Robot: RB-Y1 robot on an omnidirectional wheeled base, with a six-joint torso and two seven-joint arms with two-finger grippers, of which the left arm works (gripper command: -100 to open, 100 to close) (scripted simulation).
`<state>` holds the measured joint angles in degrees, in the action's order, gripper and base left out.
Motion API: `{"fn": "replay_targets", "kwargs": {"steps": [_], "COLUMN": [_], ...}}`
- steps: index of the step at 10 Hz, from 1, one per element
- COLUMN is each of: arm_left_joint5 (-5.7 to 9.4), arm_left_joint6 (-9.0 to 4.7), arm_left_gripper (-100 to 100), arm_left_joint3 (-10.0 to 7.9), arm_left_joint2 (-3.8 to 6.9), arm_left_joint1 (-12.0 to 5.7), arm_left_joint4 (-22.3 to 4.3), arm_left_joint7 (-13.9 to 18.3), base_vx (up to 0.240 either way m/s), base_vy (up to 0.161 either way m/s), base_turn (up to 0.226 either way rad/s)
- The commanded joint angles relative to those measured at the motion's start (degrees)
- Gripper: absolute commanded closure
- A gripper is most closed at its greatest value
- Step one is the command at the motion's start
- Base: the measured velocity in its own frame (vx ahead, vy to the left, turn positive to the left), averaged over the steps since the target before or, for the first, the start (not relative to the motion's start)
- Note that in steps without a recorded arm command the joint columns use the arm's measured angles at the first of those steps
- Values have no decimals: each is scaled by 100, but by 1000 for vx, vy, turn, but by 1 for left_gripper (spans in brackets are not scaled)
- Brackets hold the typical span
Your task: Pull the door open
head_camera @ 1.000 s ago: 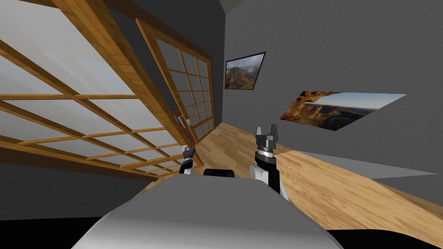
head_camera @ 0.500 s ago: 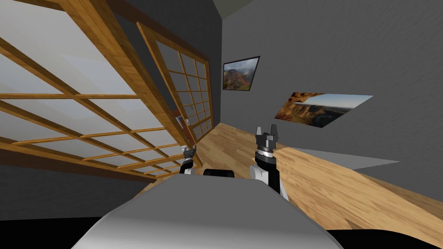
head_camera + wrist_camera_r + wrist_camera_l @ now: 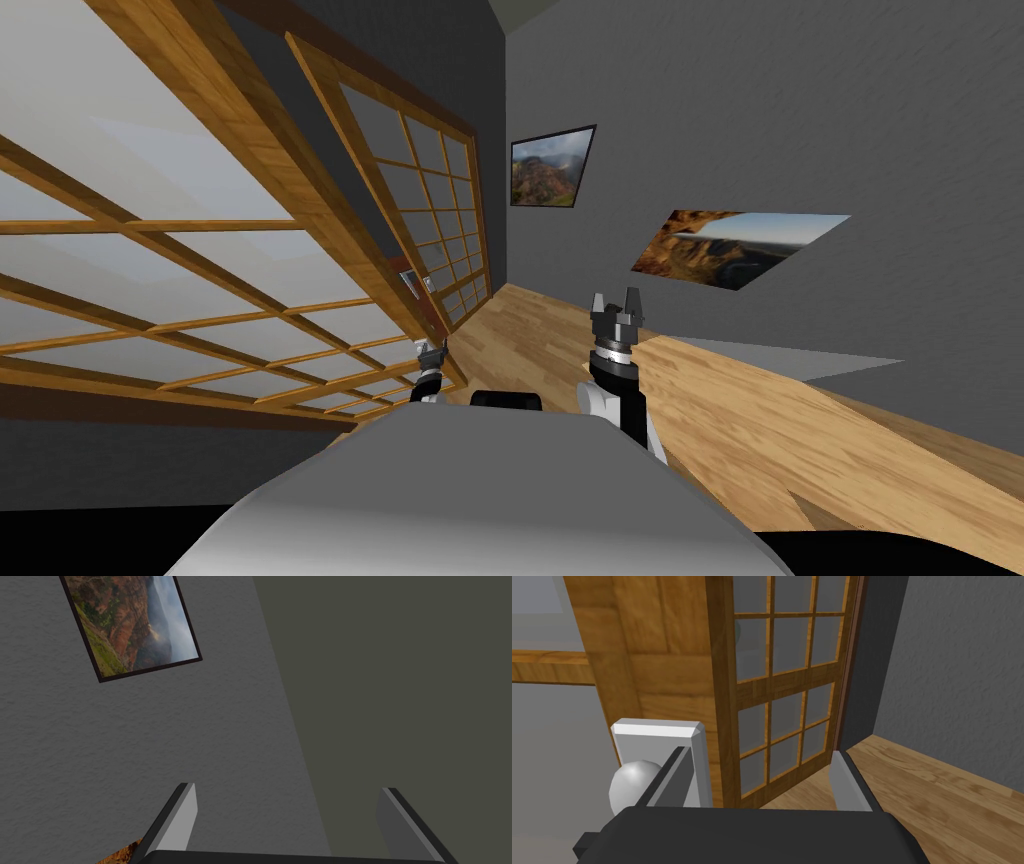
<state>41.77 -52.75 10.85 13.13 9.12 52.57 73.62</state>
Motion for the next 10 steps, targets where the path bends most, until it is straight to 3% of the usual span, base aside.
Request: {"fn": "replay_targets", "kwargs": {"steps": [1, 2, 4, 6, 8, 9, 10], "arm_left_joint5": [29, 35, 35, 43, 47, -1, -1], "arm_left_joint6": [-51, -178, -178, -336, -411, -430, -430], "arm_left_gripper": [-100, -100, -100, -100, -100, -100, 100], "arm_left_joint3": [-52, -51, -51, -49, -48, 18, 18], "arm_left_joint2": [52, 143, 143, 257, 311, 222, 222], "arm_left_joint1": [-3, 73, 73, 167, 211, 55, 55], "arm_left_joint4": [-185, -270, -270, -374, -424, -444, -444], "arm_left_joint7": [63, 203, 203, 376, 457, 430, 430], "base_vx": [0, 9, 11, 19, 17, 5, -1], "base_vy": [0, 6, 7, 19, 17, -12, -15], "base_turn": [0, -92, -16, -65, -38, -50, 19]}}
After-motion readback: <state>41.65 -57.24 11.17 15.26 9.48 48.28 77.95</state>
